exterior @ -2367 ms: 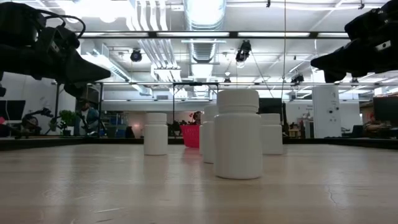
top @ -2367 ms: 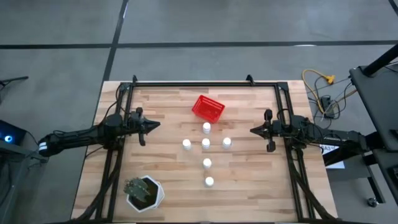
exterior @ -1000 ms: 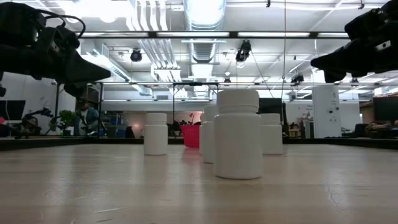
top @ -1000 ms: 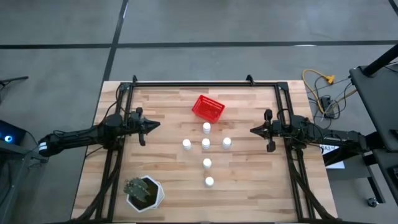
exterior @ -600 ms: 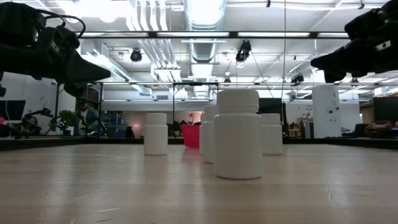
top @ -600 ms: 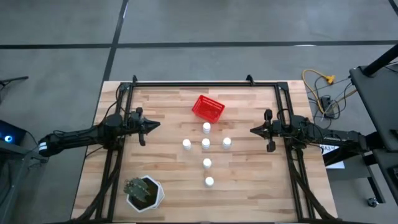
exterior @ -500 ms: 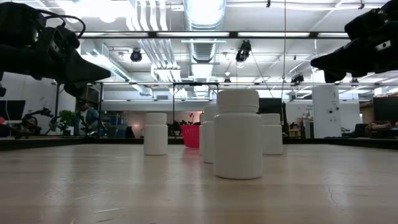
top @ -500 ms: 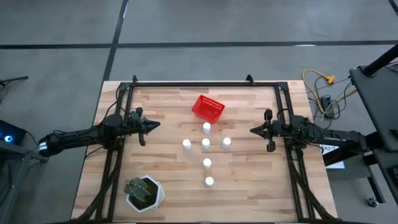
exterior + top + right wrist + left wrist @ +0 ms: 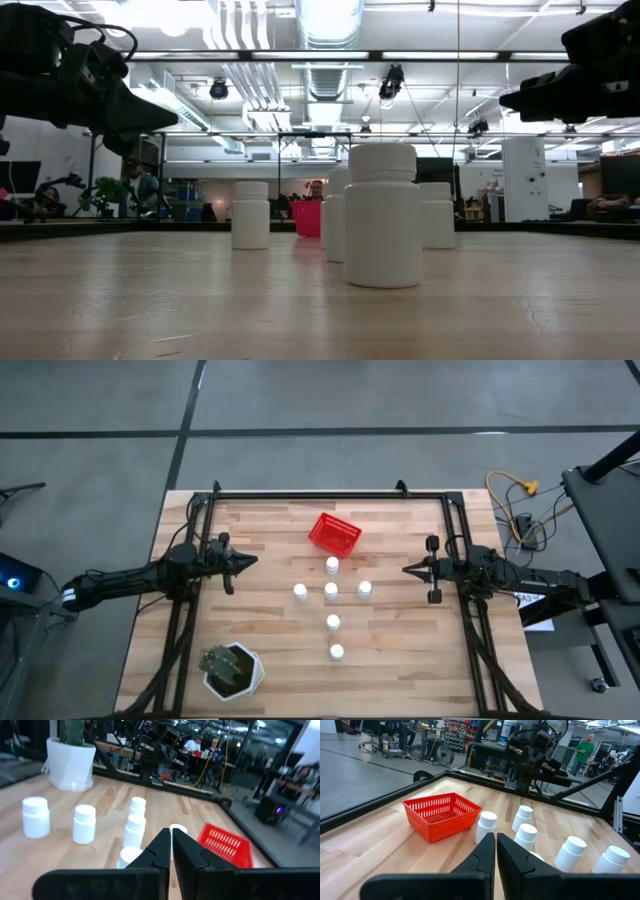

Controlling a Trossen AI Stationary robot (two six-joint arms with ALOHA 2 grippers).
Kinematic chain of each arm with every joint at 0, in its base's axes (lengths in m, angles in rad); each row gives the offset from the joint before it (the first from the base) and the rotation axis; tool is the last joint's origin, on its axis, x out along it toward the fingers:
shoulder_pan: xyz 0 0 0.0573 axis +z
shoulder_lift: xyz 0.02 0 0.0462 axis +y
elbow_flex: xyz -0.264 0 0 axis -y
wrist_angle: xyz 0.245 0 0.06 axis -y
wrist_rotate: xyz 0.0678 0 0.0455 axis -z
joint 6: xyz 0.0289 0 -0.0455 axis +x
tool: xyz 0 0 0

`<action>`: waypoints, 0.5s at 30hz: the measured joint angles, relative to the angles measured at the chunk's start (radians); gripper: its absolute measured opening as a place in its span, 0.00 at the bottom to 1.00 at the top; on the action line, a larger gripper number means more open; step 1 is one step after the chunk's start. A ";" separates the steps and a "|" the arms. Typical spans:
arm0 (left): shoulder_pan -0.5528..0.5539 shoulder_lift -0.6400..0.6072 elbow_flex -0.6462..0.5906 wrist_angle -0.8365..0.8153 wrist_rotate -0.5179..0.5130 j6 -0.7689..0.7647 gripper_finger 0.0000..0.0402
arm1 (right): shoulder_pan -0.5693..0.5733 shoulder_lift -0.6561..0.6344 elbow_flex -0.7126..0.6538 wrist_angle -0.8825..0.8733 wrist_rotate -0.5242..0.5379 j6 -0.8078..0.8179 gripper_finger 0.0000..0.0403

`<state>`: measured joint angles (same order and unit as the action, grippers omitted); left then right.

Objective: Pick and place pill bottles into a basket
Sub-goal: Put the white pill bottle into the red bin

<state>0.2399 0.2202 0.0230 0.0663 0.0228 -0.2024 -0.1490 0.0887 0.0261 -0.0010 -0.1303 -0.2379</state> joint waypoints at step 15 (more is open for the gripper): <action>0.001 0.000 0.000 0.001 -0.006 0.498 0.00 | 0.000 0.000 0.000 0.000 0.000 -0.077 0.02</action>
<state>0.2405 0.2200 0.0230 0.0673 0.0170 0.2956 -0.1490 0.0887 0.0261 -0.0006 -0.1303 -0.3150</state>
